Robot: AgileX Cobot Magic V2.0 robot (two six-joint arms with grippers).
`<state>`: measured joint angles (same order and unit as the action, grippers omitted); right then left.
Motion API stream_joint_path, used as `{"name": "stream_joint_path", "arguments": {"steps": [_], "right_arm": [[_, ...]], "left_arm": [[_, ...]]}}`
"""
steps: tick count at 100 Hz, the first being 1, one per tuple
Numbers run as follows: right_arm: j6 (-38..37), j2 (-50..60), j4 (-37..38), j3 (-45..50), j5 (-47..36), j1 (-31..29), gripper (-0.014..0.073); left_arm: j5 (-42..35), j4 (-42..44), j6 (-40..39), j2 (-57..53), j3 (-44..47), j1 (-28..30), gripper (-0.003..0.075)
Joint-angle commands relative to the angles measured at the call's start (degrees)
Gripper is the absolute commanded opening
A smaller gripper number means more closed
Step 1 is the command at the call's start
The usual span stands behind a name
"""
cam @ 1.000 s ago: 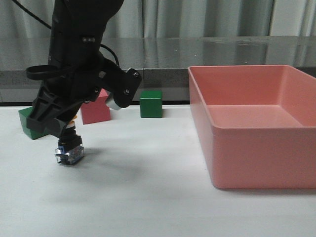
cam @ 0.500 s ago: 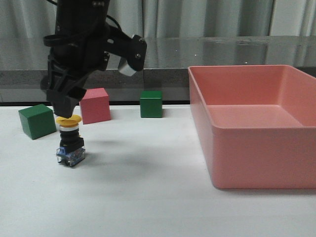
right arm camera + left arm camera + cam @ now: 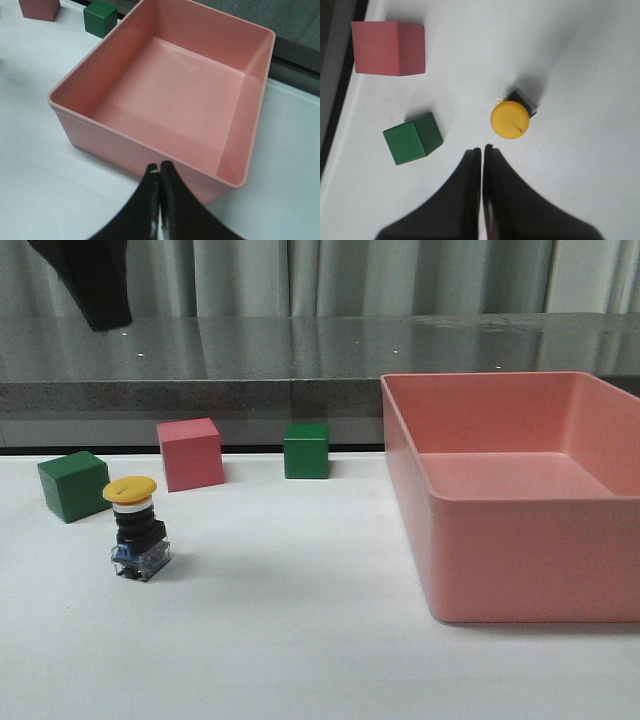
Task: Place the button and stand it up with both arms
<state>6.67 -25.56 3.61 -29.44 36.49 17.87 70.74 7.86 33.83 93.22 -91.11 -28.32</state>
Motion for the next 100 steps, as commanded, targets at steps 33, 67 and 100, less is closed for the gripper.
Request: {"name": "stream_joint_path", "arguments": {"steps": [33,67,100], "right_arm": [[0.10,-0.27,0.60,-1.31,-3.95,-0.45,-0.0062],[0.10,-0.27,0.60,-1.31,-3.95,-0.45,-0.0062],[0.10,-0.27,0.60,-1.31,-3.95,-0.45,-0.0062]], "left_arm": [[-25.92,-13.83,-2.69,-27.07,18.05,8.91,-0.0020],[-46.59,-13.95,-5.31,-55.15,52.01,8.89,-0.0020],[-52.10,-14.79,-5.82,-76.69,70.08,8.89,-0.0020]]}}
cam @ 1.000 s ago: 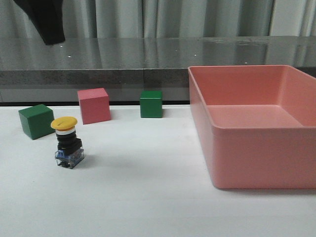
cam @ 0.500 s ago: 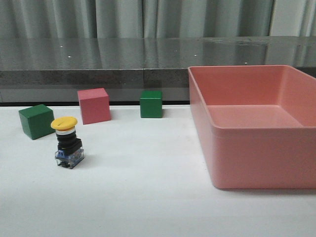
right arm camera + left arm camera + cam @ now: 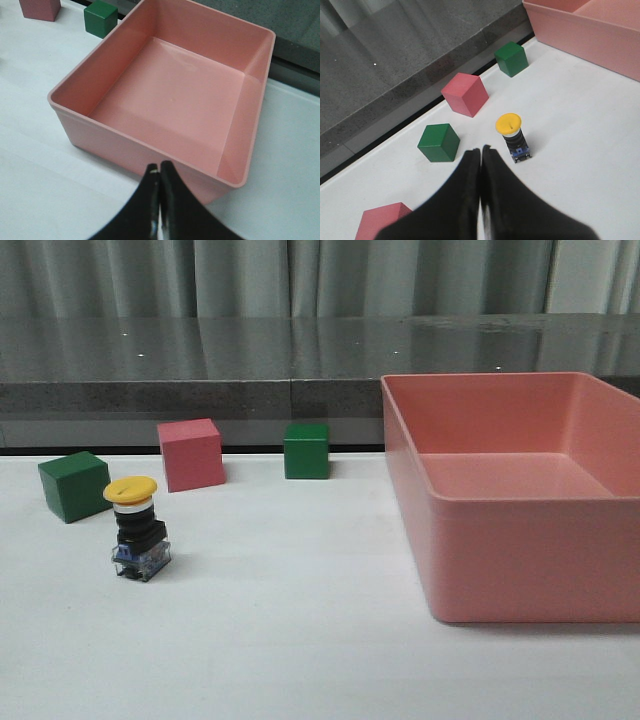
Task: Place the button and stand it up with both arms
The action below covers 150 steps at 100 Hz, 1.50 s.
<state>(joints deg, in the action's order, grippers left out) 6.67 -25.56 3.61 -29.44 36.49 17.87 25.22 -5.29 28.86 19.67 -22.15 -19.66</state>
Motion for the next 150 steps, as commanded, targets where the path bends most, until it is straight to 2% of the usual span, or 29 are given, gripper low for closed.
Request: {"name": "stream_joint_path", "arguments": {"steps": [1,14,45,68,77,88,106,118,127,150], "right_arm": [[0.10,-0.27,0.60,-1.31,-3.95,-0.45,-0.0062],[0.10,-0.27,0.60,-1.31,-3.95,-0.45,-0.0062],[0.10,-0.27,0.60,-1.31,-3.95,-0.45,-0.0062],[0.10,-0.27,0.60,-1.31,-3.95,-0.45,-0.0062],[0.10,-0.27,0.60,-1.31,-3.95,-0.45,-0.0062],[0.10,-0.27,0.60,-1.31,-3.95,-0.45,-0.0062],[0.10,-0.27,0.60,-1.31,-3.95,-0.45,-0.0062],[0.10,-0.27,0.60,-1.31,-3.95,-0.45,-0.0062],[0.10,-0.32,0.60,-1.31,-3.95,-0.45,-0.0062],[0.10,-0.32,0.60,-1.31,-3.99,-0.45,-0.0062]], "left_arm": [[-6.58,-1.64,-0.85,-3.43,1.37,0.23,-0.0020],[-6.37,-1.64,-0.85,-7.19,4.83,0.23,-0.0020],[-6.37,-1.43,-0.85,-7.57,8.74,0.23,-0.0020],[-10.80,-1.89,-0.99,-7.57,8.85,0.23,-0.0020],[-14.60,-0.72,-5.54,-7.70,9.73,1.15,-0.0020],[-20.66,2.57,-14.54,-9.25,12.90,5.21,-0.0020],[-23.40,6.27,-26.68,-16.03,19.24,13.19,-0.0020],[-23.50,6.69,-28.09,-22.14,22.84,16.00,-0.0020],[-26.84,8.90,-29.78,-21.52,24.75,16.40,-0.0020],[-28.15,9.88,-29.90,-21.75,24.75,16.40,-0.0020]]}}
